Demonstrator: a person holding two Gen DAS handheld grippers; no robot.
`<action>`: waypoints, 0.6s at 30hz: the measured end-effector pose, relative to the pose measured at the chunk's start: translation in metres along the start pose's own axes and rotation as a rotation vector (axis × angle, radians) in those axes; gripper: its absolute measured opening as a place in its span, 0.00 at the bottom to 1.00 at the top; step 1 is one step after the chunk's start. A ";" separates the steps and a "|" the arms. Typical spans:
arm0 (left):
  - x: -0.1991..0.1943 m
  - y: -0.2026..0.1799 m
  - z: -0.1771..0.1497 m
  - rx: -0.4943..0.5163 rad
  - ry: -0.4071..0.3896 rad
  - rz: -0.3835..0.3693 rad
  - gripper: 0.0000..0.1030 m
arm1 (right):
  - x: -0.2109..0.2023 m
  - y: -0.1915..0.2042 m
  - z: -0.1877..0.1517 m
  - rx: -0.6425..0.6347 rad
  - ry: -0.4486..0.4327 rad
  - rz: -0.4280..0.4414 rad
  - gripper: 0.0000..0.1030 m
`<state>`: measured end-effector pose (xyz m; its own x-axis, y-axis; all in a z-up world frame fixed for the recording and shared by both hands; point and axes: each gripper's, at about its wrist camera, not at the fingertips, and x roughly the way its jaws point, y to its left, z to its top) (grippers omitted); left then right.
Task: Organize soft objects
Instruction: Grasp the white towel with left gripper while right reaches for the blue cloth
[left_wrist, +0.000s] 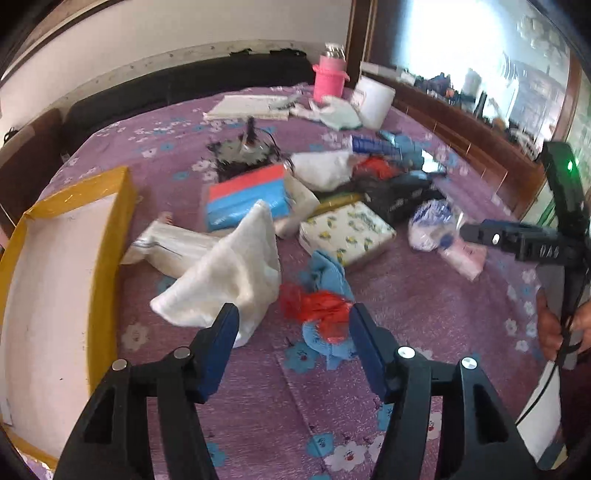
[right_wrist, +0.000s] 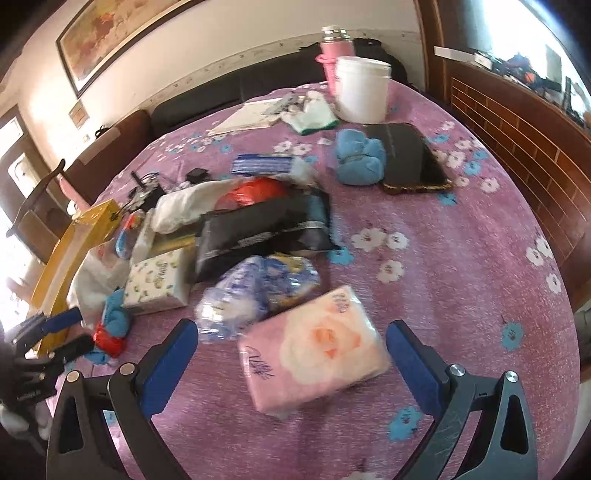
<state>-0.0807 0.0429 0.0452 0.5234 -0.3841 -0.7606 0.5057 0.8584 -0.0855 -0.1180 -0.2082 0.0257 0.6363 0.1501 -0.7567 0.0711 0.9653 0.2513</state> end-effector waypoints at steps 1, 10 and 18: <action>-0.004 0.005 0.001 -0.008 -0.009 0.007 0.65 | -0.001 0.005 0.000 -0.011 0.000 0.005 0.99; 0.008 0.050 0.021 -0.076 0.021 0.069 0.66 | -0.012 0.076 -0.001 -0.143 -0.004 0.125 1.00; 0.036 0.043 0.028 -0.090 0.080 -0.069 0.15 | 0.019 0.146 -0.015 -0.254 0.081 0.287 0.96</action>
<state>-0.0210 0.0566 0.0318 0.4313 -0.4176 -0.7998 0.4732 0.8594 -0.1935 -0.1072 -0.0611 0.0391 0.5396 0.4279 -0.7251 -0.2996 0.9025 0.3095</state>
